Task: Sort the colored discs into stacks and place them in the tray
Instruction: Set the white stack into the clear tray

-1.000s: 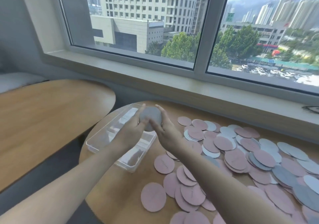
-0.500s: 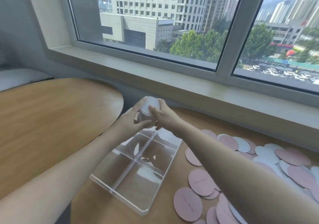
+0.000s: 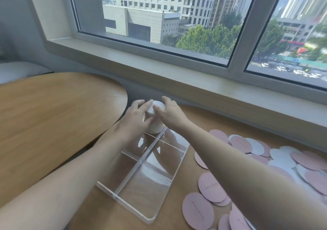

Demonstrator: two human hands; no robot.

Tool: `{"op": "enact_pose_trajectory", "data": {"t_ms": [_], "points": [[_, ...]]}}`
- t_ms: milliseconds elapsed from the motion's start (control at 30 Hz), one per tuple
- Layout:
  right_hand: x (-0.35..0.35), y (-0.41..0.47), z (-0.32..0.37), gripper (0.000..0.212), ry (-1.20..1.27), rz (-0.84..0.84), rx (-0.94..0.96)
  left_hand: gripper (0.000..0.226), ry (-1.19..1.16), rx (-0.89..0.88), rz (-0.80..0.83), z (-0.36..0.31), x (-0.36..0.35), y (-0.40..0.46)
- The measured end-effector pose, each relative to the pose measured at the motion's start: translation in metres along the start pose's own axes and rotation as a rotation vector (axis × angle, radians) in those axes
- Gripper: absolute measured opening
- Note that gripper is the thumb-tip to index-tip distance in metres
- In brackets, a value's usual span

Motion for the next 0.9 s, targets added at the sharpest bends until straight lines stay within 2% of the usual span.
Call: {"op": "enact_pose_trajectory", "data": {"t_ms": [100, 167, 300, 400, 567, 733, 900], "points": [[-0.001, -0.008, -0.003, 0.055, -0.027, 0.016, 0.098, 0.053, -0.002, -0.037, -0.017, -0.004, 0.003, 0.000], [0.000, -0.015, -0.004, 0.057, -0.063, 0.054, 0.111, 0.053, 0.022, -0.052, -0.013, -0.006, 0.003, -0.001], [0.012, -0.033, -0.003, 0.064, -0.111, -0.006, 0.142, 0.073, 0.151, -0.028, 0.023, -0.011, 0.010, -0.006], [0.028, -0.061, -0.006, 0.062, -0.130, -0.021, 0.182, 0.075, 0.167, -0.005, -0.031, -0.024, 0.024, -0.021], [0.054, -0.135, -0.029, 0.059, -0.167, -0.015, 0.227, 0.061, 0.074, -0.199, -0.127, -0.074, 0.036, -0.077], [0.077, -0.235, -0.060, 0.056, -0.303, 0.049, 0.211, 0.050, 0.003, -0.391, 0.048, -0.128, 0.011, -0.164], [0.089, -0.336, -0.090, 0.053, -0.392, 0.094, 0.186, 0.053, -0.049, -0.452, 0.226, -0.156, -0.006, -0.245]]}}
Point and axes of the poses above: each hand's wrist, its own y-axis towards the middle knuckle, its own x-axis out of the back of the hand, z = x × y, the point moved 1 cm from there along y, towards the middle knuckle, and after that the axes turned 11 degrees about y, right-handed, at the moved point
